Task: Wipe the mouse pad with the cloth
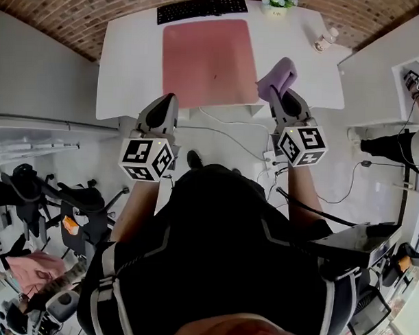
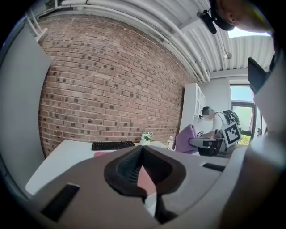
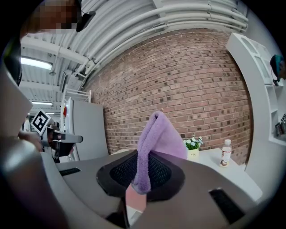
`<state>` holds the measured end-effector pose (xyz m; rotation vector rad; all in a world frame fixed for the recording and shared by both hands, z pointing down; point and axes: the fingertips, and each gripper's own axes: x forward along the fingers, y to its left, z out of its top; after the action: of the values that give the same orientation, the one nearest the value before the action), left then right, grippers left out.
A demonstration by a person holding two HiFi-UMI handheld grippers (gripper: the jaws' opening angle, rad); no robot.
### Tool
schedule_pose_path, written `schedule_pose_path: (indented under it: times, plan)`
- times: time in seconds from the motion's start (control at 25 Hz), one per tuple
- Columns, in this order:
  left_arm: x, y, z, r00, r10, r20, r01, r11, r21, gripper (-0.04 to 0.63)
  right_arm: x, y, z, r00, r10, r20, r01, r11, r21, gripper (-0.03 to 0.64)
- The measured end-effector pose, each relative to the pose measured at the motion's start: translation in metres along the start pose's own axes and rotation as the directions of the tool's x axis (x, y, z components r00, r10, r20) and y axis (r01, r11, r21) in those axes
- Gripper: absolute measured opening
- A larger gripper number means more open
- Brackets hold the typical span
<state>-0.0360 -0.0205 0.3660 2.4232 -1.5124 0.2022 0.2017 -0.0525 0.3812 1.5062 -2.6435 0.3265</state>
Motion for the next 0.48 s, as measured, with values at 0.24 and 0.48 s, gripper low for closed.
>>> schedule_pose_path:
  times: [0.24, 0.48]
  plan:
    - [0.014, 0.023, -0.002, 0.999, -0.026, -0.018, 0.026, 1.0, -0.002, 0.002, 0.014, 0.004, -0.008, 0.999, -0.037, -0.018, 0.037, 0.999, 0.0, 0.055]
    - [0.027, 0.039, -0.013, 0.996, -0.067, -0.05, 0.067, 0.998, -0.014, 0.002, 0.023, -0.004, -0.017, 0.993, -0.104, -0.06, 0.104, 0.995, -0.013, 0.055]
